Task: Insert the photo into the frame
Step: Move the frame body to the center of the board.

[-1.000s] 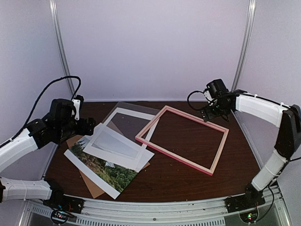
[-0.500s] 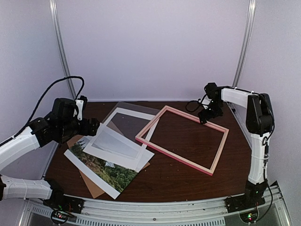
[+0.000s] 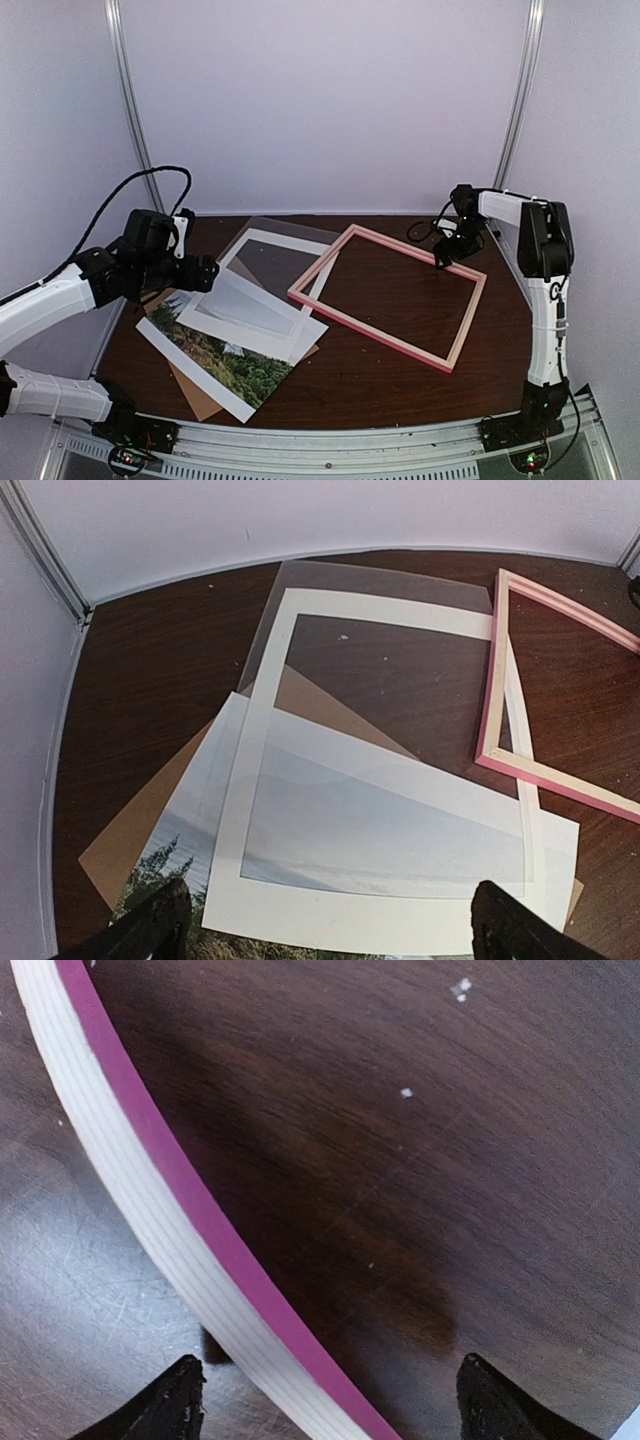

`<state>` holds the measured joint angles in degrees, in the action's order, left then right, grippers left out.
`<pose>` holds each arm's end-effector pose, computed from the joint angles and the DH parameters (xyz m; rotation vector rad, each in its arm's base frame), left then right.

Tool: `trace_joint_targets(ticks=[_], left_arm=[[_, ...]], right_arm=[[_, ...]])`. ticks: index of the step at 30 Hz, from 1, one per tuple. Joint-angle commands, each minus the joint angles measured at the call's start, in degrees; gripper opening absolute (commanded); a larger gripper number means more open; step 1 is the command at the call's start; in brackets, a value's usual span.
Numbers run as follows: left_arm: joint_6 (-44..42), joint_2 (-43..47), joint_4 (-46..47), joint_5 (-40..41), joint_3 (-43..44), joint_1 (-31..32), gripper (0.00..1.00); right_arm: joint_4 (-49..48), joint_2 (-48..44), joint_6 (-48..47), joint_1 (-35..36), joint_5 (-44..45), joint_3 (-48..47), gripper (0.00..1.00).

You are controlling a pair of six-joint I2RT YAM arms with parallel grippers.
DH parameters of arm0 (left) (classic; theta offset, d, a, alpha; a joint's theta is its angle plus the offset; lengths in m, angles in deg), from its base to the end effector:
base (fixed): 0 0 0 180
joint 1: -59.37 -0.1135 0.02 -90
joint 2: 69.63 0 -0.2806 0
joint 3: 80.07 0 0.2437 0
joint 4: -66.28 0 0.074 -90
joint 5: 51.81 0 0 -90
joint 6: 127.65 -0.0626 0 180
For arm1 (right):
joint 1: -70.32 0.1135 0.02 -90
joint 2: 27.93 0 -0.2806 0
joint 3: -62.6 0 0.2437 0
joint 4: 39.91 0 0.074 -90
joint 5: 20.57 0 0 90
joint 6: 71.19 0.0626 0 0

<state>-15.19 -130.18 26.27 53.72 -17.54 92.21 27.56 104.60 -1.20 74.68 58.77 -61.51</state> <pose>0.2035 -0.1114 0.2835 0.0537 2.2155 -0.2331 0.4815 0.0483 0.1532 -0.6371 2.7935 0.2165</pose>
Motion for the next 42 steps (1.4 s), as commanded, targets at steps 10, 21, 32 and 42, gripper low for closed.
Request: trace_joint_targets(ticks=[10, 21, 32, 42], left_arm=[[0.68, 0.42, 2.95, -2.63, 1.71, 0.29, 0.98], [3.92, -1.51, 3.78, -6.27, 1.39, 0.29, 0.98], [4.86, -5.65, 4.02, -0.6, 4.74, 0.29, 0.98], [0.23, -15.64, 1.33, -1.27, 11.88, -3.79, 0.98]], right_arm=[[-3.14, -10.11, 10.48, -3.17, 4.22, 17.55, 0.37], [-9.4, -28.35, 20.79, -3.66, 11.93, 42.3, 0.24], [-12.19, -38.06, 26.6, -3.07, 11.48, 53.8, 0.23], [-10.9, -44.78, 26.74, 3.5, 20.08, 49.84, 0.62]])
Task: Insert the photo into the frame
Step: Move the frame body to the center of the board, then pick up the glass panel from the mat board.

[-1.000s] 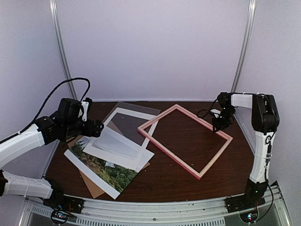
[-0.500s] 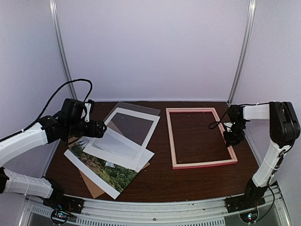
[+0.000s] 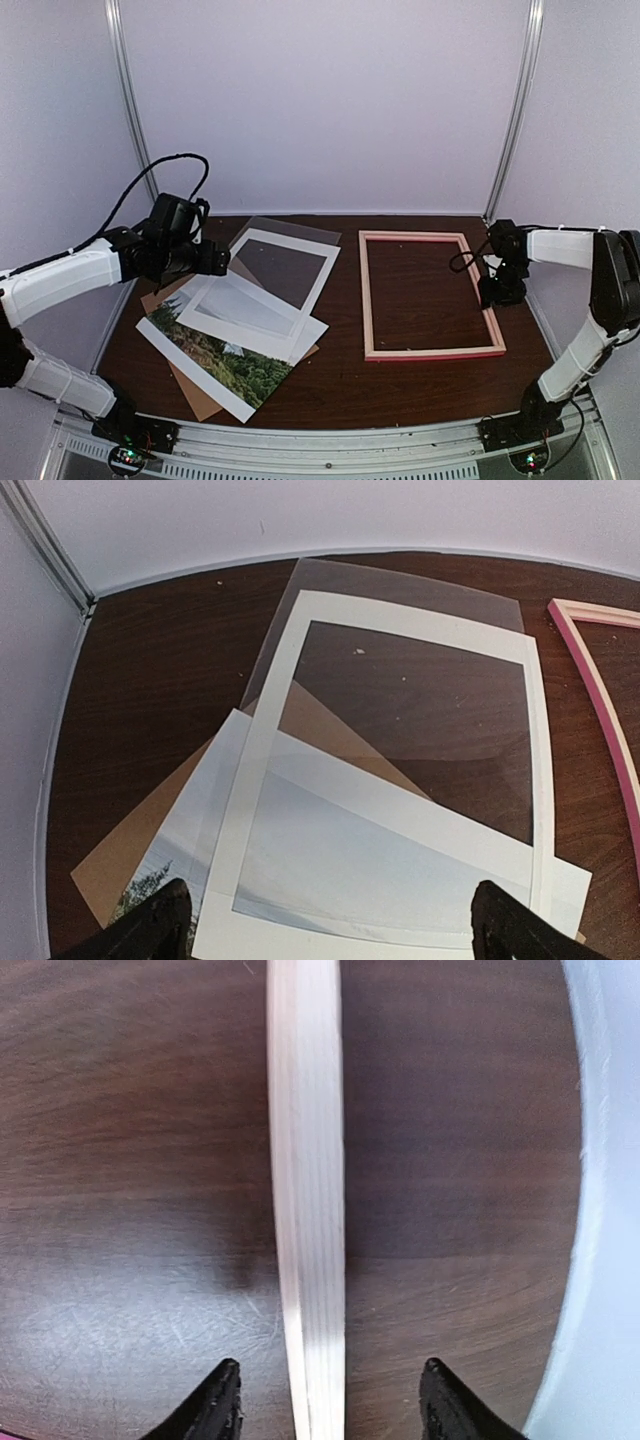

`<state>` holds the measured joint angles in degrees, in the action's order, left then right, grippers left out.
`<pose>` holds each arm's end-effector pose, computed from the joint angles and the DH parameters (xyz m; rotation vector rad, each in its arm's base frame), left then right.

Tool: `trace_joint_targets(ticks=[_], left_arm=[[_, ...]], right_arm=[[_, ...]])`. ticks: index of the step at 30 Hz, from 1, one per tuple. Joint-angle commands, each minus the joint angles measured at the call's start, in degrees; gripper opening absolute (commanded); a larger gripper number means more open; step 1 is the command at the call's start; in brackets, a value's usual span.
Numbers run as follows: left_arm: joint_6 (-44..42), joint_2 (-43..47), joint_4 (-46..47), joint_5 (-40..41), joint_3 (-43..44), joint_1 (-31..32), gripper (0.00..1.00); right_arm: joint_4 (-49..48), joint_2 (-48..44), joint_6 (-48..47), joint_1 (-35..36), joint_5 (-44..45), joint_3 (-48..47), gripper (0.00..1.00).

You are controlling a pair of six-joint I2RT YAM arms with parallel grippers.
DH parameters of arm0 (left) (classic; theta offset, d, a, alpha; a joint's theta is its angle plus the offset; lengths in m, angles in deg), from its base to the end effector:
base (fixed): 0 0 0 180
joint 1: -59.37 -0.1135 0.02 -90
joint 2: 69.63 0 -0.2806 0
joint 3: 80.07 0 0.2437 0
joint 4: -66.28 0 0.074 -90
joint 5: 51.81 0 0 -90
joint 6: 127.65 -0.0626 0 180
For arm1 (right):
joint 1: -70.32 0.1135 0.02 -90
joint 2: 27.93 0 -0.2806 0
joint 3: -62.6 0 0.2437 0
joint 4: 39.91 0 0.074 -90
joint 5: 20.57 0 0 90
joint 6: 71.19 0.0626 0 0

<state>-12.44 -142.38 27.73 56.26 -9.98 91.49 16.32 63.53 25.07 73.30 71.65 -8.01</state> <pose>0.2480 -0.1328 0.2822 -0.0263 2.2534 -0.1754 0.2852 0.0124 0.1742 0.0898 2.9122 -0.0297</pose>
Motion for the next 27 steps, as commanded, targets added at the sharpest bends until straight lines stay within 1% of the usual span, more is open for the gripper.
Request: trace_joint_targets(ticks=[1, 4, 6, 8, 11, 14, 18, 21, 24, 27], left_arm=[[-2.53, -4.32, -0.03, -6.52, 4.89, -4.57, 0.98], [-2.8, -7.75, 0.54, -13.14, 6.94, -9.77, 0.98], [-3.33, -11.65, -0.1, -17.14, 9.79, -13.09, 0.98], [-4.42, -16.26, -1.78, -20.7, 13.49, -15.72, 0.98], [-6.36, -23.52, -5.54, -22.66, 20.06, -17.81, 0.98], [-8.34, -29.82, -7.9, -25.08, 25.26, -19.08, 0.98], [-9.81, -38.77, -10.85, -29.78, 33.22, -21.67, 0.98], [-10.5, -44.33, -12.57, -33.51, 39.34, -23.59, 0.98], [-12.13, -49.32, -15.14, -36.49, 45.39, -25.13, 0.98], [-14.24, -53.81, -17.85, -37.19, 50.42, -26.28, 0.98]], right_arm=[[0.52, -4.41, 0.35, 7.15, 8.36, -4.72, 0.64], [0.97, -4.32, 0.31, 15.11, 8.3, -10.37, 0.68], [0.97, -2.53, 0.98, 20.49, 5.28, -15.16, 0.74], [-0.48, 0.14, 2.17, 24.76, 1.89, -19.23, 0.78], [-4.9, 5.22, 4.52, 30.24, -3.65, -24.36, 0.81], [-7.7, 11.8, 7.15, 34.54, -6.68, -29.72, 0.82], [-10.52, 21.99, 9.86, 38.4, -9.19, -36.61, 0.83], [-13.13, 28.0, 13.66, 39.52, -12.31, -40.61, 0.83], [-16.04, 32.28, 17.37, 39.73, -15.53, -42.69, 0.82], [-17.96, 35.52, 20.27, 39.9, -17.36, -44.54, 0.82]])
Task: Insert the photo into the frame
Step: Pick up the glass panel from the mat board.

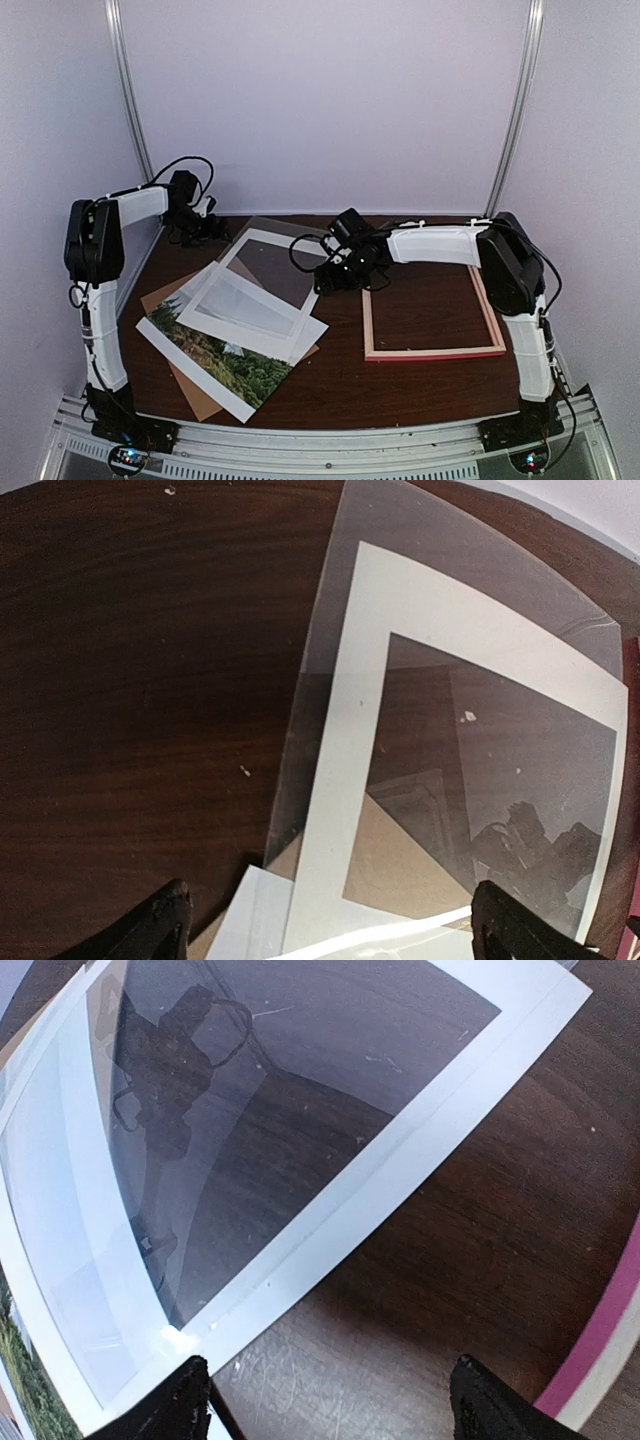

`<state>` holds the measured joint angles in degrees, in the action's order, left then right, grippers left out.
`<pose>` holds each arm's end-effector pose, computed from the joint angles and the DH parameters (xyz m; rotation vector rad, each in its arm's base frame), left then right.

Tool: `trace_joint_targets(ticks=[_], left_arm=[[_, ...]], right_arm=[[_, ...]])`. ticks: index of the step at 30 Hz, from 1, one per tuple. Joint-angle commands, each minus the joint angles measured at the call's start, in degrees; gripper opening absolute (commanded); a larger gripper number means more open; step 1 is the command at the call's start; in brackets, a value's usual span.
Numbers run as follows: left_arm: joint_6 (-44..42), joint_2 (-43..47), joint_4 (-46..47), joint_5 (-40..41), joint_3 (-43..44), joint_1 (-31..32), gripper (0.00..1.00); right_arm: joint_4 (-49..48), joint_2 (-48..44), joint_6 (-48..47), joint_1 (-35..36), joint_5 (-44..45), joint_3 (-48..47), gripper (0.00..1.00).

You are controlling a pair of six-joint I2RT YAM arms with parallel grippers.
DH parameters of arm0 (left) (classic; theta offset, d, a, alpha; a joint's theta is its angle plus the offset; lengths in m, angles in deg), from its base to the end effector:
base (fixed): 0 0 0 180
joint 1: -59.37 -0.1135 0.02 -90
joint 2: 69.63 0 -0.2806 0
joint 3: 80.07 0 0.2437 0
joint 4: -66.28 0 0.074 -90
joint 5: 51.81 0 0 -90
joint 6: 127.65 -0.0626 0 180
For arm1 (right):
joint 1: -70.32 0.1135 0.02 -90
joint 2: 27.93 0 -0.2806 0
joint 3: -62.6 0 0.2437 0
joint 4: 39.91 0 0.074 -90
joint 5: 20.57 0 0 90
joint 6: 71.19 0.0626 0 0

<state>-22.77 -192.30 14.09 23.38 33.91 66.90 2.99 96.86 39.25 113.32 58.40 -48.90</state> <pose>0.4716 -0.0785 0.1954 -0.0807 2.6544 -0.4723 0.3521 0.3447 0.1754 -0.5980 2.5985 0.6448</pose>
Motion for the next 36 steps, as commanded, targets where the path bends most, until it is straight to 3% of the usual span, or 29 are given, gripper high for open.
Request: trace_joint_targets(ticks=[1, 15, 22, 27, 36], left_arm=[[-4.16, -4.98, -4.67, -4.63, 8.07, -2.04, 0.98], [-4.87, -18.26, -9.29, -15.7, 21.25, -3.56, 0.88], [-2.25, -19.36, -10.23, -19.8, 19.9, -3.55, 0.85], [-0.56, -19.21, -9.9, -24.98, 18.23, -3.51, 0.77], [3.13, -16.28, -3.62, -32.25, 13.53, -3.52, 0.68]], right_arm=[[-4.89, 3.04, 6.8, -0.16, -4.27, -4.21, 0.82], [-7.54, 8.27, 15.15, -0.14, -5.6, -6.96, 0.79], [-8.75, 9.18, 18.21, -0.4, -6.28, -6.92, 0.77], [-9.96, 9.57, 19.52, -0.8, -7.1, -6.31, 0.75], [-11.18, 9.45, 20.3, -2.75, -9.79, -4.79, 0.74]])
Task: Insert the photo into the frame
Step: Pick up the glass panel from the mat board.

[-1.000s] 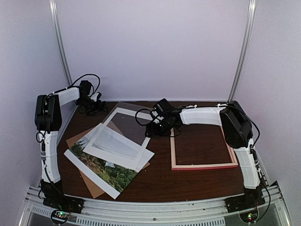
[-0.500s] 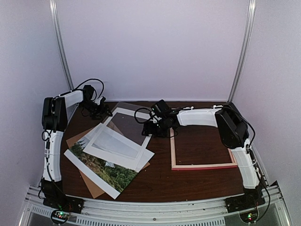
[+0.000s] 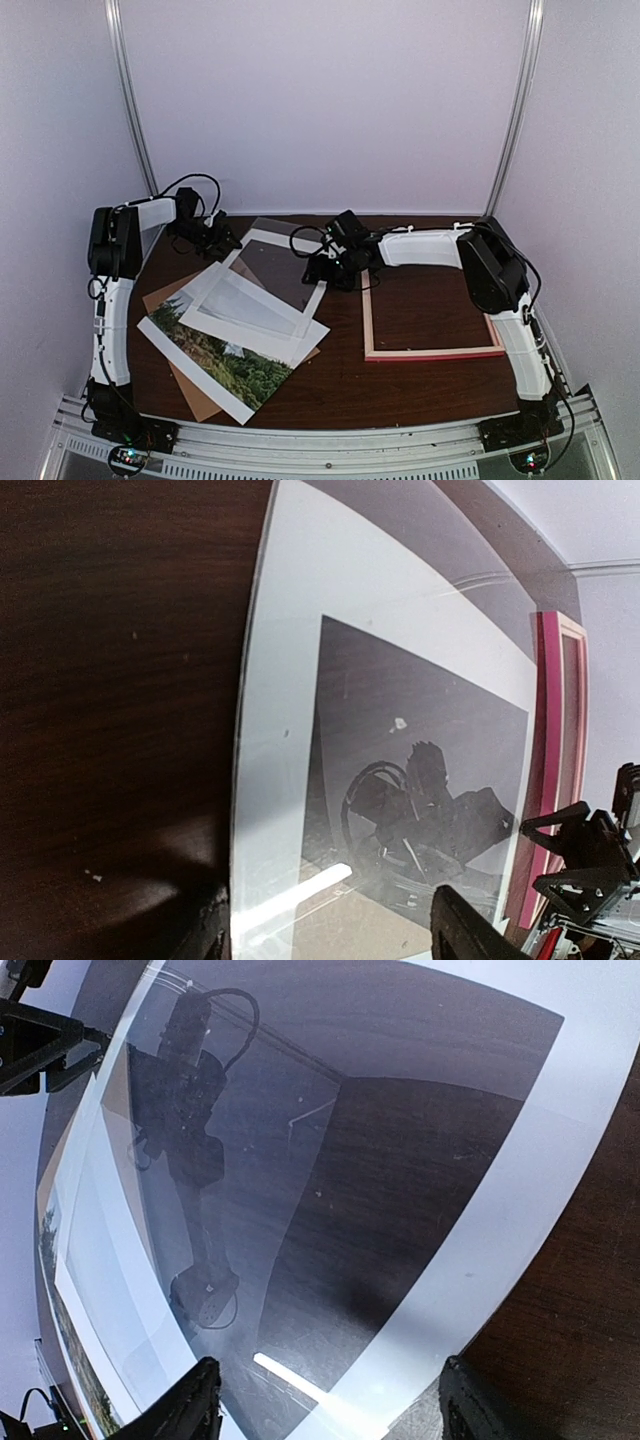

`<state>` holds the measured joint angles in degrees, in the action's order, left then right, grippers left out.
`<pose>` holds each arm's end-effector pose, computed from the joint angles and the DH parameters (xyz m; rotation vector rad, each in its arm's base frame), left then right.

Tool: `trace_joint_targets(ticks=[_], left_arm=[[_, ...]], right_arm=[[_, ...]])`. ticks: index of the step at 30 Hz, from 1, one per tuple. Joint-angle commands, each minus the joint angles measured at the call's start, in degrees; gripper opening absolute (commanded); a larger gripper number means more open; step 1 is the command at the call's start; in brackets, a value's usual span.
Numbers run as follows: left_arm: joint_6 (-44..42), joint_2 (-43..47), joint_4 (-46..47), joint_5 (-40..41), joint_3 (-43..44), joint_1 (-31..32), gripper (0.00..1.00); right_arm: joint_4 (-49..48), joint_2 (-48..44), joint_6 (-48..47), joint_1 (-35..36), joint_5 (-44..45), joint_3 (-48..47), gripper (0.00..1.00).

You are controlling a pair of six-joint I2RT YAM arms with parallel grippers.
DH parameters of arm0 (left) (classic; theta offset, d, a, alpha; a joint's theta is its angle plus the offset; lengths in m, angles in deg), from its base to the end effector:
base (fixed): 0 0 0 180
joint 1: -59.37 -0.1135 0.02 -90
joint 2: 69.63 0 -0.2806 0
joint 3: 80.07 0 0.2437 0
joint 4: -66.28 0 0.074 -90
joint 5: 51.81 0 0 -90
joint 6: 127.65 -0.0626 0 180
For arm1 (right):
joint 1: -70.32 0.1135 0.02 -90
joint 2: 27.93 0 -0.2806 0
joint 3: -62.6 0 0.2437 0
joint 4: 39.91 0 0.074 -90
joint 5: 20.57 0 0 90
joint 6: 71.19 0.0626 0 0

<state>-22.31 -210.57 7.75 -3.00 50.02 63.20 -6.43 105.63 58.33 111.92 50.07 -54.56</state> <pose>0.5160 -0.0759 0.1311 -0.0874 2.7155 -1.0864 0.3847 0.3693 0.1463 -0.2135 2.6506 0.9741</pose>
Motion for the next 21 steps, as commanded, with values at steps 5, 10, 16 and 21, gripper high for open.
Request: trace_joint_targets(ticks=[5, 10, 16, 21], left_arm=[[3.56, 2.36, 4.49, -9.11, -3.59, 0.12, 0.63], [4.28, 4.58, 7.63, -10.81, -6.56, 0.2, 0.59], [5.47, 6.74, 11.4, -13.54, -9.6, 0.15, 0.57], [6.6, 7.63, 13.15, -14.58, -10.47, 0.18, 0.57]], right_arm=[[-2.47, 0.61, 1.49, -2.34, -3.13, 1.2, 0.73], [-3.38, 0.73, 1.93, -3.28, -4.79, 1.83, 0.72], [-3.65, 1.28, 1.61, -3.81, -6.23, 2.14, 0.7], [-4.2, 1.48, 1.54, -3.9, -6.96, 2.84, 0.69]])
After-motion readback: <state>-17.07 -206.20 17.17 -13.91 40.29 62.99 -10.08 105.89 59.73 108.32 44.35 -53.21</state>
